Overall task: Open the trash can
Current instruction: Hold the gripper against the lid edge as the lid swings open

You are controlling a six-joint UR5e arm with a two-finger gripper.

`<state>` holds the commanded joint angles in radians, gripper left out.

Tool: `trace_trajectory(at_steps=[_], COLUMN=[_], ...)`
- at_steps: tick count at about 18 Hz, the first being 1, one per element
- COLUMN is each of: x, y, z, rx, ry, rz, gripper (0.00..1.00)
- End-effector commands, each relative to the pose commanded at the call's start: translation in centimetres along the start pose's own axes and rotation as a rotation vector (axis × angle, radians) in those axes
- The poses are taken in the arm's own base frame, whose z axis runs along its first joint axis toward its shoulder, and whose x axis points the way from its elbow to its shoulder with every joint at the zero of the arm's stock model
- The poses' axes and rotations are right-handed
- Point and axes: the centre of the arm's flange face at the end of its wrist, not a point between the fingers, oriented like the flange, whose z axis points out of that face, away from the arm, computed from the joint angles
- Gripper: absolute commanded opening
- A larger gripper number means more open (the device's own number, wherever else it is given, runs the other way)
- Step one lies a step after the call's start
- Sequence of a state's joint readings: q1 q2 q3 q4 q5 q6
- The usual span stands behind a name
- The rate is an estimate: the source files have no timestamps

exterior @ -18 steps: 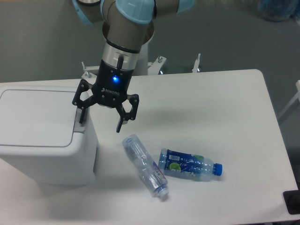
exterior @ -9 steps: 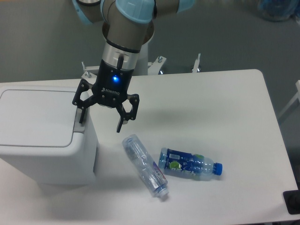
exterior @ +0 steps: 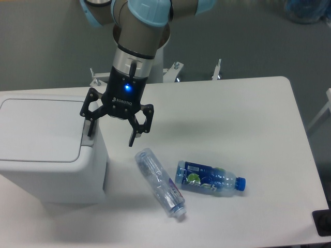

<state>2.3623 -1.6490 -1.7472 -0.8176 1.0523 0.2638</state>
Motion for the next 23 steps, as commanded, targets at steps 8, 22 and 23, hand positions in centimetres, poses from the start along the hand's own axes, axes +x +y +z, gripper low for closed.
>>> trace_trajectory(at_steps=[8,22,23], x=[-0.2,0.5,0.2], y=[-0.1,-2.4,-2.8], z=[0.2,-3.1,-3.6], rx=[-0.003,0.064,0.073], ry=[-0.007,-0.032,-0.041], rz=[-0.001,0.037,0.047], gripper=[1.00,1.00,1.00])
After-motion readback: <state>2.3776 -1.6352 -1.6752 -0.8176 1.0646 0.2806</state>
